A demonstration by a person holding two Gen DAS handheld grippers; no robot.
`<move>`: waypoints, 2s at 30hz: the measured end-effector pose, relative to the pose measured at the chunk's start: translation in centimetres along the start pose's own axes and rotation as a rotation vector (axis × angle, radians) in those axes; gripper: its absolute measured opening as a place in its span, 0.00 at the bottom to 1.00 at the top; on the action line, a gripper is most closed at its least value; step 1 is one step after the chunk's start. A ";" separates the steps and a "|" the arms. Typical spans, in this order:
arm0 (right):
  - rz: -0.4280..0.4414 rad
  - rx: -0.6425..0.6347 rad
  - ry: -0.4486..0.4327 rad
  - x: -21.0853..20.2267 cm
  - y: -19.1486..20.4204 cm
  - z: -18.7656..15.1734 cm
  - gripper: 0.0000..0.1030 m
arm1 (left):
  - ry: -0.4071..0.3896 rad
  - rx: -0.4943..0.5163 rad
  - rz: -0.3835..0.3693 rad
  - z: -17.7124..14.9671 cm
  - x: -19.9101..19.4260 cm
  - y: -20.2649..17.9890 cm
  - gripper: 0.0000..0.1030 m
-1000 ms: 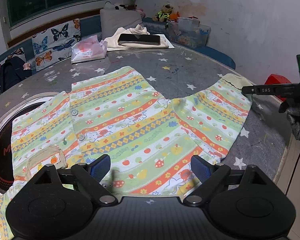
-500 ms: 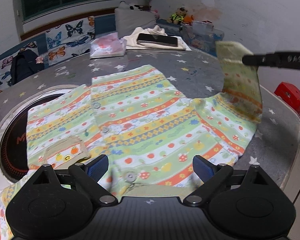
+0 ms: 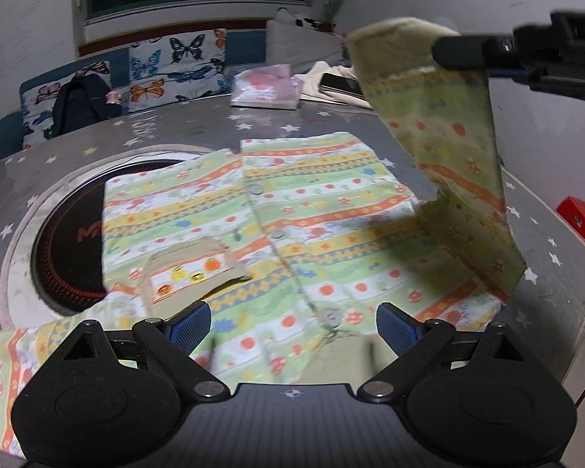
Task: Fold clothes
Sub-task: 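Lift and fold the sleeve over the shirt body with the right gripper, then open the right gripper and withdraw it from the folded sleeve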
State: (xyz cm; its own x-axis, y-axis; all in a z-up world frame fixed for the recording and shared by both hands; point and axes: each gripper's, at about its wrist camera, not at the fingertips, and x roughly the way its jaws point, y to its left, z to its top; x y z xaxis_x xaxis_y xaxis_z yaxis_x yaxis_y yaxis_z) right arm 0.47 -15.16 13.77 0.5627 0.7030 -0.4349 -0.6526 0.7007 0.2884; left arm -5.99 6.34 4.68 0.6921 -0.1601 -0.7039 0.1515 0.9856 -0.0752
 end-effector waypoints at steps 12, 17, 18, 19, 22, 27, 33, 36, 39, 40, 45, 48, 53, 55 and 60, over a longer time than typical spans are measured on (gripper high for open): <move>0.086 -0.084 0.091 5.5 6.3 -1.2 0.09 | -0.010 -0.064 0.015 -1.9 -1.3 3.1 0.92; 0.116 -0.091 0.122 6.5 6.8 -1.9 0.18 | -0.012 -0.096 0.037 -2.3 -1.8 4.3 0.93; 0.112 -0.096 0.121 6.2 6.7 -1.8 0.18 | -0.010 -0.100 0.041 -2.4 -1.9 4.5 0.93; 0.107 -0.101 0.121 6.0 6.5 -1.8 0.18 | -0.009 -0.103 0.045 -2.4 -2.0 4.7 0.93; 0.094 -0.116 0.118 5.4 6.1 -1.6 0.22 | -0.010 -0.110 0.055 -2.6 -2.3 5.1 0.93; 0.004 -0.144 0.144 3.7 3.4 -2.3 0.22 | -0.036 -0.131 0.060 -2.2 -3.0 5.3 0.92; -0.126 -0.144 0.246 2.2 -1.0 -5.8 0.22 | -0.066 -0.100 0.000 -0.8 -2.8 3.7 0.82; -0.161 -0.141 0.287 2.3 -2.5 -7.7 0.22 | -0.062 -0.080 -0.039 -0.3 -2.1 2.5 0.70; -0.179 -0.140 0.291 2.6 -3.3 -8.2 0.21 | -0.052 -0.057 -0.075 -0.1 -1.3 1.4 0.59; -0.180 -0.138 0.288 2.7 -3.5 -8.1 0.21 | -0.045 -0.051 -0.082 -0.1 -1.0 1.1 0.56; -0.187 -0.131 0.271 3.1 -4.3 -7.8 0.19 | 0.002 -0.034 -0.101 -0.5 0.6 0.4 0.47; -0.191 -0.126 0.260 3.4 -4.8 -7.5 0.19 | 0.018 -0.041 -0.099 -0.7 1.2 0.5 0.47; -0.197 -0.105 0.258 5.2 -5.9 -7.3 0.19 | 0.028 -0.040 -0.095 -0.8 1.6 0.6 0.47; -0.214 -0.092 0.277 6.1 -6.6 -7.8 0.19 | 0.027 -0.040 -0.096 -0.8 1.6 0.6 0.47; -0.226 -0.094 0.272 6.4 -6.7 -8.3 0.20 | 0.022 -0.048 -0.094 -0.8 1.1 1.1 0.48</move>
State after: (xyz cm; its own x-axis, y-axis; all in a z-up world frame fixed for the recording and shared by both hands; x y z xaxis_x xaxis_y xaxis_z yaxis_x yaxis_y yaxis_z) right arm 4.23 -16.33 1.96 0.5505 0.4646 -0.6936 -0.5778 0.8117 0.0851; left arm -5.63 7.27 3.25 0.6610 -0.2516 -0.7070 0.1808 0.9678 -0.1754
